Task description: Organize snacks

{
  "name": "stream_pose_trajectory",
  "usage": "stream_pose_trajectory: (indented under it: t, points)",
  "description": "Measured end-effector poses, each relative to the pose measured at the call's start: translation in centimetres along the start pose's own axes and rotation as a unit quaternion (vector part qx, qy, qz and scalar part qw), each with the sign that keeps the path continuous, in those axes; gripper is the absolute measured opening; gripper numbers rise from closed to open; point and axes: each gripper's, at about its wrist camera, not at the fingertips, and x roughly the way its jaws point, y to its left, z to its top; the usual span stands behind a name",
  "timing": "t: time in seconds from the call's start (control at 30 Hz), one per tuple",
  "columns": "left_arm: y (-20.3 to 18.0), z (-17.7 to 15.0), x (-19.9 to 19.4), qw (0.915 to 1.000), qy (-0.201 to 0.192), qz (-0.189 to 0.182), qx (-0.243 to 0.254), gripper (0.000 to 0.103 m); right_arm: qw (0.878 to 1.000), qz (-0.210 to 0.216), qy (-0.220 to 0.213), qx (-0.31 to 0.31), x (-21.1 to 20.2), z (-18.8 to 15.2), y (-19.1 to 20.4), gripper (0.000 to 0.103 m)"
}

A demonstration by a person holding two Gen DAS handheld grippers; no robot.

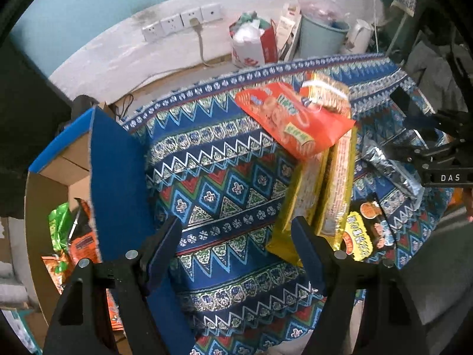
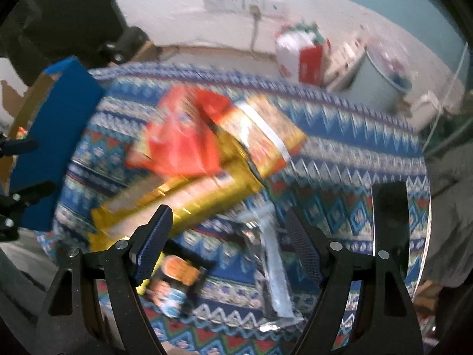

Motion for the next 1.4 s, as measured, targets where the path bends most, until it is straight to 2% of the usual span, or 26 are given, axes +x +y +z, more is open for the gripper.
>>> stream_pose_trajectory:
  t: [0.2, 0.37, 0.47, 0.63, 0.77, 0.97, 1.03, 1.27, 1.4]
  points:
    - [-0.5, 0.6, 1.8, 0.9994, 0.023, -0.023, -0.012, 0.078, 0.999, -0.017, 0.041, 0.013, 2.8, -1.8, -2.2, 0.079]
    - [-1.5, 0.9, 2.6, 0.9993, 0.032, -0.020, 0.004, 0.078, 0.998, -0.017, 0.062, 0.021, 4.4, -2.8, -3.5, 0.079]
    - [-2.2, 1.3, 3.1, 0.9990, 0.037, -0.021, 0.010, 0.078, 0.997, -0.016, 0.074, 0.021, 5.2, -3.6, -3.8, 0.075]
    - [-2.6, 1.9, 3.5, 0.9990, 0.038, -0.021, 0.011, 0.078, 0.995, -0.017, 0.093, 0.015, 6.2, -4.7, -3.9, 0.056]
    - [-2.5, 2.4, 3.8, 0.9989, 0.040, -0.023, 0.005, 0.078, 0.994, -0.015, 0.105, 0.018, 7.0, -6.1, -3.9, 0.033]
    - [-2.2, 3.7, 3.5, 0.9991, 0.029, -0.028, -0.017, 0.078, 0.997, -0.023, 0.076, 0.021, 5.6, -6.0, -3.9, 0.032]
    - [-2.1, 4.3, 3.3, 0.9989, 0.019, -0.031, -0.029, 0.081, 0.997, -0.026, 0.061, 0.025, 4.7, -5.7, -3.8, 0.032]
    - [-2.5, 7.1, 3.7, 0.9971, 0.004, -0.045, -0.061, 0.085, 0.999, -0.034, 0.011, 0.036, 2.6, -2.8, -4.1, 0.032]
    - [-2.5, 8.9, 4.7, 0.9932, 0.005, -0.067, -0.095, 0.087, 0.998, -0.038, -0.005, 0.040, 2.1, -0.1, -4.1, 0.032]
